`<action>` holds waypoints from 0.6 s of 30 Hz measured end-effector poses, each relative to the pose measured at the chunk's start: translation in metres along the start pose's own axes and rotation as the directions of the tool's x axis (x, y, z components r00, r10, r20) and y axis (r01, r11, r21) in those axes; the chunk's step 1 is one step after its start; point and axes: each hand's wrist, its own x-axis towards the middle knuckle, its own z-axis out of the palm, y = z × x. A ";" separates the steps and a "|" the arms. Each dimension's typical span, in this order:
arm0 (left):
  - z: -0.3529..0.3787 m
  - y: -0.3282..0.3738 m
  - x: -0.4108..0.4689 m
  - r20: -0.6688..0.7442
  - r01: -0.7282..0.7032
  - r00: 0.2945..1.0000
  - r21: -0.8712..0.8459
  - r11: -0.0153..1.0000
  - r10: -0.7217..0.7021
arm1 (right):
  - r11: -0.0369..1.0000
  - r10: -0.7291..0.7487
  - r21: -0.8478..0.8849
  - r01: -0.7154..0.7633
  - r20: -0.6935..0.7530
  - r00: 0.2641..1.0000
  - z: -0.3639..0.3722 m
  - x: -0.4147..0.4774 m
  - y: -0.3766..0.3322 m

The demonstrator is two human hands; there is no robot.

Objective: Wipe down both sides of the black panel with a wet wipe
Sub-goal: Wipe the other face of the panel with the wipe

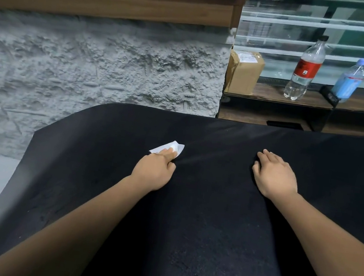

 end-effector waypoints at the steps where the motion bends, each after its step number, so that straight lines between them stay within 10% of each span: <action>1: 0.000 0.000 -0.006 0.004 0.000 1.000 0.000 1.000 0.000 | 0.999 -0.011 -0.044 0.011 0.013 1.000 -0.002 0.000 -0.003; 18: -0.013 -0.004 -0.107 -0.016 -0.014 1.000 -0.025 1.000 0.014 | 0.937 -0.264 0.251 0.243 0.052 0.963 -0.004 -0.058 -0.136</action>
